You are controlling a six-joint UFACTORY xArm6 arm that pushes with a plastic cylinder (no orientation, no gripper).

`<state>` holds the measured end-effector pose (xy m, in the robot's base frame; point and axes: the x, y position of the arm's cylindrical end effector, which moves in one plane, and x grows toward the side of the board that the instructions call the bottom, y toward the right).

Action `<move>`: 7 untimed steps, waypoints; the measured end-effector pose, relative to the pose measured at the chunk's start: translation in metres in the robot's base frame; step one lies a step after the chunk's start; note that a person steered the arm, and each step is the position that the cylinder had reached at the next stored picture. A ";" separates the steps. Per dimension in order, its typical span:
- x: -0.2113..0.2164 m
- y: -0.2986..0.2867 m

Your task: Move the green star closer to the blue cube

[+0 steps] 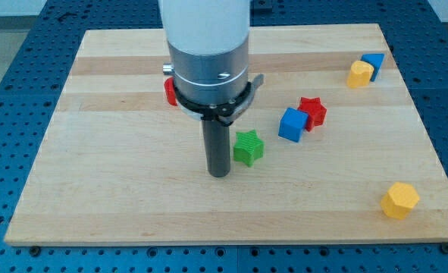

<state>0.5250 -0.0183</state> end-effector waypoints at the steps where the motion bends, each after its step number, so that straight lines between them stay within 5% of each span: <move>1: 0.001 0.006; 7: -0.019 0.045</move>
<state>0.5060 0.0268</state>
